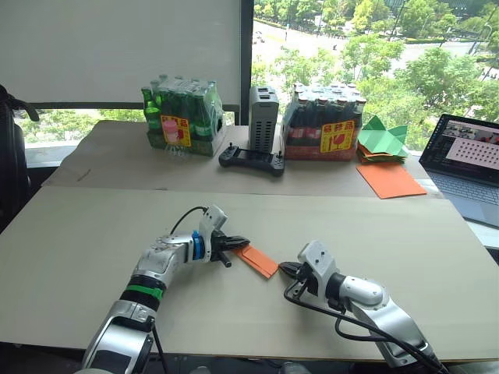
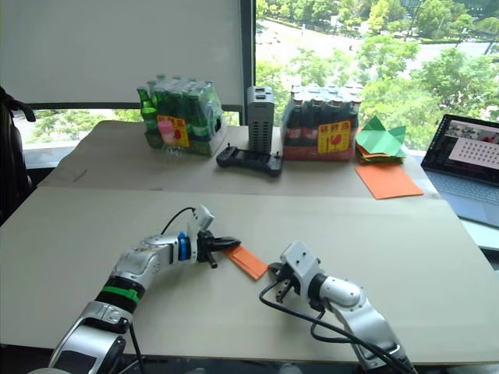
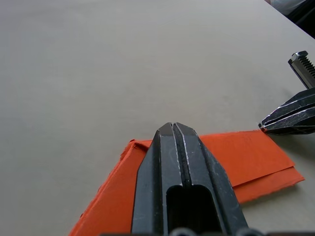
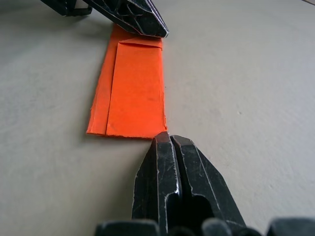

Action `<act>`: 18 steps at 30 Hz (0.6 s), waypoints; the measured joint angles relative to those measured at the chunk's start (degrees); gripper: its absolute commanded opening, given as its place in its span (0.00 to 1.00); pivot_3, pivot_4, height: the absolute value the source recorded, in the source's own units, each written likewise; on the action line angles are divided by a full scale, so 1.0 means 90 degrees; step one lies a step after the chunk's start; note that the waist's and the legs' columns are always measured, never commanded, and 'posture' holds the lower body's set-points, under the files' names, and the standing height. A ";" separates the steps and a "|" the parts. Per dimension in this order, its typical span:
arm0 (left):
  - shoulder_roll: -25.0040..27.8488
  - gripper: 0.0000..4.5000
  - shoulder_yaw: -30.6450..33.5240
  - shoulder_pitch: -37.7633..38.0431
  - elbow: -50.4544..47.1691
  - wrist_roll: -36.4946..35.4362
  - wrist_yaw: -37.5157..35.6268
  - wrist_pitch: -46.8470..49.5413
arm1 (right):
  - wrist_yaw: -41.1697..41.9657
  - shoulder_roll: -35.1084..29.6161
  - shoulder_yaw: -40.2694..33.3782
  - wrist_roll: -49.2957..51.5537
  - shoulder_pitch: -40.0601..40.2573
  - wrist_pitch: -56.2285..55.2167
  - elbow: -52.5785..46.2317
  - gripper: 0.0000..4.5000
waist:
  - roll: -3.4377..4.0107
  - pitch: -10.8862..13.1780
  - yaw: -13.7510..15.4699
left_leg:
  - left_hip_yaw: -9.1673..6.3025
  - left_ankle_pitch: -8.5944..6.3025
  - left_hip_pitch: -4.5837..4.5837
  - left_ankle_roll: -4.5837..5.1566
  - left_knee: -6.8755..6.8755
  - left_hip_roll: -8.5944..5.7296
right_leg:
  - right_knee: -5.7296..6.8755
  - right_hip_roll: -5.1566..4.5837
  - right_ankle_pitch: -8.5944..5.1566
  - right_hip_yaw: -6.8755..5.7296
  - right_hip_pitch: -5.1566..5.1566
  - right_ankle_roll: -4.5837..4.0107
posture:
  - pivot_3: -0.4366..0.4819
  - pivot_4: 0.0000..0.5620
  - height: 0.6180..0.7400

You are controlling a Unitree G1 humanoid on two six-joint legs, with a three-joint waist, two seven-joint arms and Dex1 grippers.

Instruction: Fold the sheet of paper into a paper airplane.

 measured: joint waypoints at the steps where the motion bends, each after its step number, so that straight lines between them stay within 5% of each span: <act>1: 0.0003 0.00 0.0041 0.0003 -0.0004 0.0000 0.0032 0.0024 | 0.0001 0.0006 -0.0002 0.0000 0.0000 -0.0044 0.0021 0.01 | 0.0000 0.0000 -0.0001 | 0.0000 0.0000 0.0000 0.0000 0.0000 0.0000 | 0.0000 0.0000 0.0000 0.0000 0.0000 0.0000 | 0.48 0.27 1.00; 18: -0.0106 0.00 0.0610 0.0022 -0.1193 -0.0592 0.0425 0.1443 | -0.0398 0.0846 -0.0905 0.0373 -0.0511 -0.0731 0.0608 0.01 | 0.0005 0.0030 0.0016 | -0.0005 0.0000 -0.0041 0.0000 -0.0002 0.0001 | -0.0012 -0.0001 0.0000 -0.0002 -0.0031 0.0000 | 0.48 0.27 1.00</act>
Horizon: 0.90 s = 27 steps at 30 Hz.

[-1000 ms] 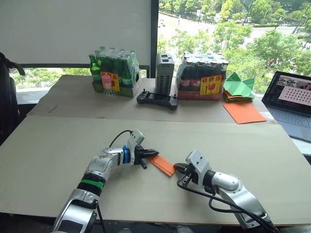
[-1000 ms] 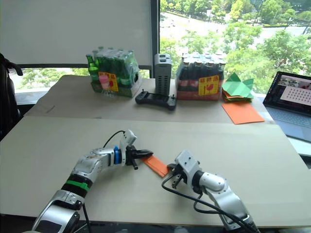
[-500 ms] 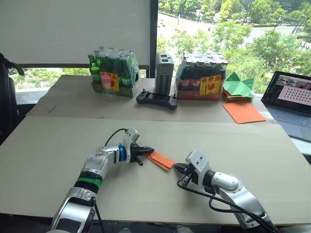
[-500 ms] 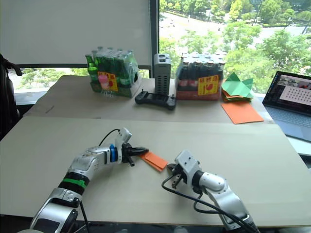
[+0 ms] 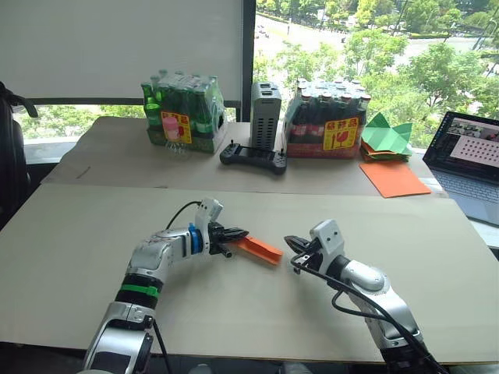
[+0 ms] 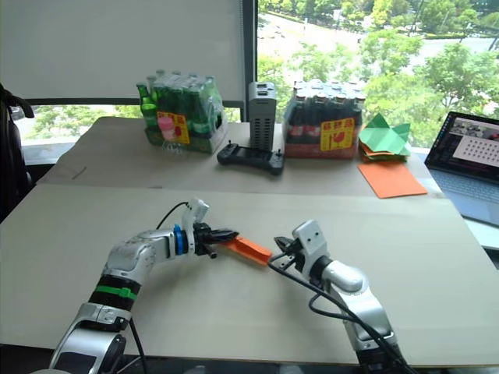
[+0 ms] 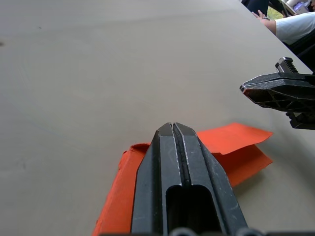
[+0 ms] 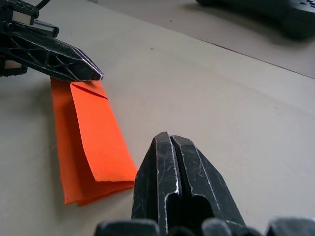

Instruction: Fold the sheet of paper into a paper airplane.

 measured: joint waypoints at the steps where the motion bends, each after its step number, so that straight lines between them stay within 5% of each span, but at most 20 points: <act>1: -0.0001 0.00 0.0064 -0.0020 -0.0118 -0.0090 0.0025 0.0130 | -0.0026 0.0021 -0.0010 0.0001 0.0000 -0.0035 0.0000 0.01 | 0.0000 0.0001 -0.0001 | 0.0000 0.0000 -0.0001 0.0000 0.0000 0.0000 | -0.0001 0.0000 0.0000 0.0000 0.0000 0.0000 | 0.48 0.27 1.00; 4: 0.0002 0.00 0.0330 -0.0113 -0.0435 -0.0452 0.0075 0.0533 | -0.0041 0.0127 -0.0080 0.0031 -0.0039 -0.0110 0.0000 0.01 | 0.0000 0.0001 -0.0003 | 0.0000 0.0000 -0.0001 0.0000 0.0000 0.0000 | 0.0000 0.0000 0.0000 0.0000 0.0000 0.0000 | 0.48 0.27 1.00; 12: 0.0298 0.55 0.0895 -0.0197 -0.1258 -0.1259 0.0275 0.1440 | 0.0122 0.0132 -0.0108 0.0267 -0.0332 -0.0110 -0.0330 0.00 | 0.0002 0.0004 -0.0035 | -0.0001 0.0000 0.0002 0.0000 -0.0001 0.0001 | 0.0002 0.0000 0.0000 0.0000 -0.0001 0.0000 | 0.48 0.27 1.00; 26: 0.1409 0.55 0.1474 0.0967 -0.2295 -0.1817 0.0324 0.1795 | 0.1673 -0.0709 0.0953 0.0667 -0.0578 0.0479 -0.0997 0.00 | 0.0003 0.0011 -0.0012 | -0.0004 0.0000 0.0001 0.0000 -0.0003 0.0002 | -0.0005 -0.0001 0.0000 -0.0003 0.0000 0.0000 | 0.48 0.27 1.00; 27: 0.1409 0.55 0.1505 0.1016 -0.2329 -0.1825 0.0365 0.1792 | 0.1724 -0.0717 0.1007 0.0664 -0.0578 0.0483 -0.0951 0.06 | 0.0002 0.0012 -0.0011 | -0.0004 0.0000 0.0001 0.0000 -0.0003 0.0002 | -0.0007 -0.0001 0.0000 -0.0003 0.0000 0.0000 | 0.48 0.27 1.00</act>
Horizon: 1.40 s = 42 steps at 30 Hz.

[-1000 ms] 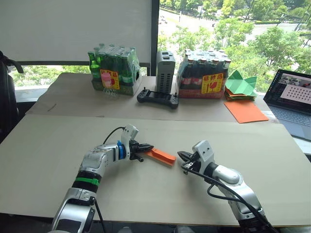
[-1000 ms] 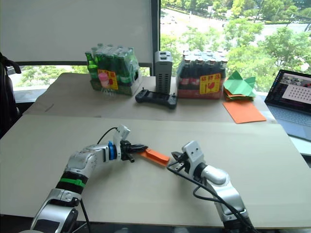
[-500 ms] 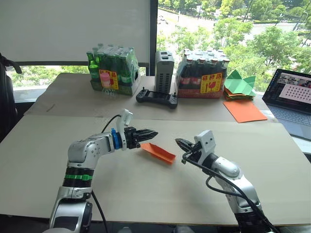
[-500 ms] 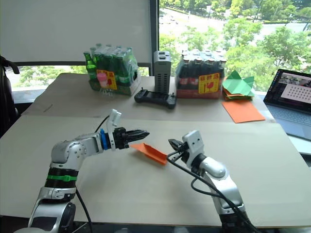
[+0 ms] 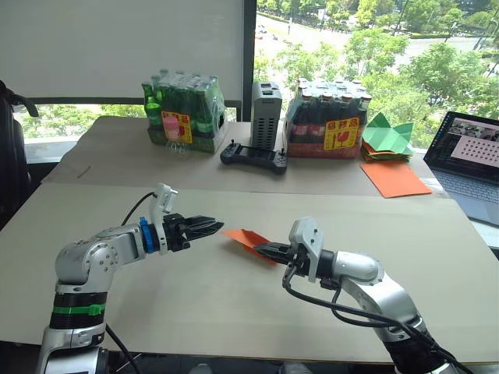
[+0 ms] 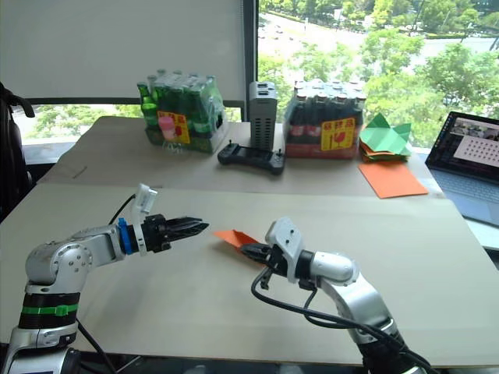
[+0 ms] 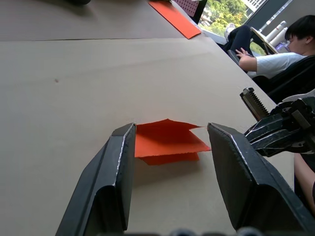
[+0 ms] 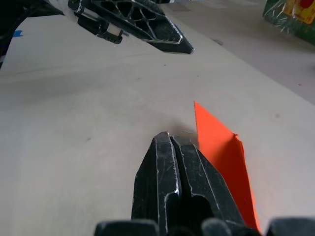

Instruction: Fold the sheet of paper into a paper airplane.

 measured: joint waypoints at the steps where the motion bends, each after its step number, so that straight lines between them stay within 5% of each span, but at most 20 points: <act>1: 0.0000 0.55 0.0020 0.0031 -0.0022 -0.0017 0.0047 0.0000 | 0.0025 0.0001 0.0062 -0.0012 -0.0010 0.0002 0.0091 0.14 | -0.0002 0.0002 0.0003 | 0.0000 0.0000 0.0000 0.0000 0.0000 0.0000 | 0.0000 0.0000 0.0000 0.0000 0.0000 0.0000 | 0.48 0.27 1.00; 3: -0.0001 0.55 0.0078 0.0092 -0.0110 -0.0098 0.0111 0.0000 | 0.0045 0.0021 0.0126 -0.0036 -0.0034 0.0003 0.0242 0.28 | -0.0003 0.0002 0.0001 | 0.0000 0.0000 0.0000 0.0000 0.0000 0.0000 | 0.0000 0.0000 0.0000 0.0000 0.0000 0.0000 | 0.48 0.27 1.00; 42: -0.0330 0.55 0.0182 0.0455 -0.0504 -0.0506 0.0861 -0.0151 | -0.1148 0.0778 -0.0780 -0.0156 -0.1710 0.1651 0.2670 0.28 | 0.0000 0.0006 -0.0018 | 0.0001 0.0000 -0.0001 0.0000 -0.0001 0.0001 | 0.0007 -0.0002 0.0001 0.0001 -0.0004 -0.0002 | 0.48 0.27 1.00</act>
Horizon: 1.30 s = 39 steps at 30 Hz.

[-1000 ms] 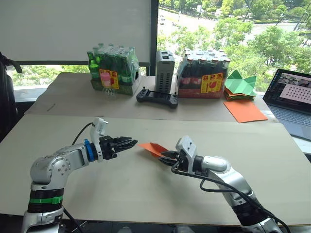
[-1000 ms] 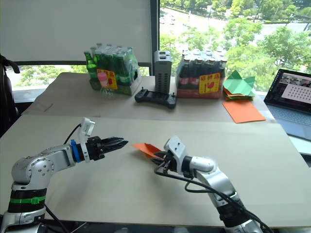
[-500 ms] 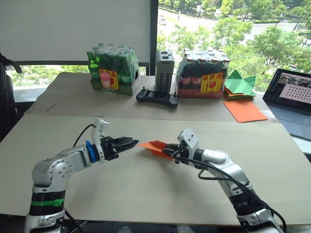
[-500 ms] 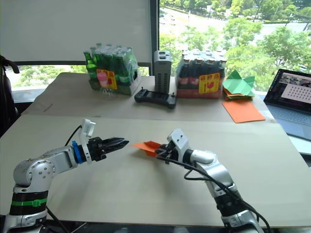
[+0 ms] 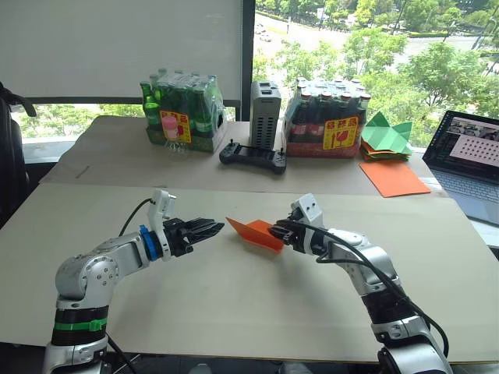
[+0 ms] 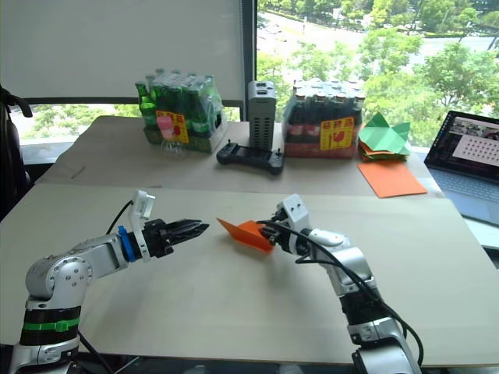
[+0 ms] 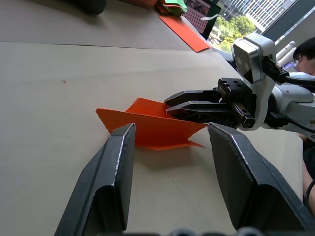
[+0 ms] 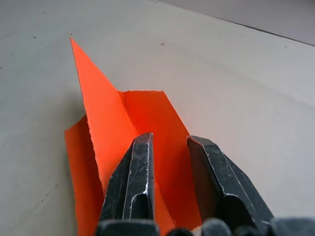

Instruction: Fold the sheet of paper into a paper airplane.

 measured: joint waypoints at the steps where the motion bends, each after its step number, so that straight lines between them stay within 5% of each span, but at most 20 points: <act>1: -0.0007 0.55 0.0000 0.0000 -0.0001 -0.0004 0.0004 0.0000 | -0.0009 0.0061 -0.0054 0.0021 -0.0008 0.0009 0.0003 0.28 | 0.0000 0.0000 0.0001 | 0.0000 0.0000 0.0000 0.0000 0.0000 0.0000 | 0.0000 0.0000 0.0000 0.0000 0.0000 0.0000 | 0.48 0.27 1.00; 11: -0.0070 0.55 0.0000 0.0038 -0.0030 -0.0205 0.0202 0.0000 | 0.0135 0.0249 -0.0410 0.0571 -0.0259 0.0018 -0.0139 0.28 | 0.0001 0.0001 -0.0005 | 0.0000 0.0000 0.0000 0.0000 -0.0001 0.0001 | 0.0003 0.0000 0.0000 0.0000 -0.0001 0.0000 | 0.48 0.27 1.00; 39: -0.0056 0.55 0.0004 0.0198 -0.0141 -0.0439 0.0437 -0.0001 | 0.0961 -0.0111 0.0392 -0.0025 -0.0459 -0.0304 0.0513 0.28 | 0.0001 0.0001 -0.0005 | 0.0000 0.0000 0.0000 0.0000 -0.0002 0.0000 | 0.0000 0.0000 0.0000 0.0000 -0.0001 0.0000 | 0.48 0.27 1.00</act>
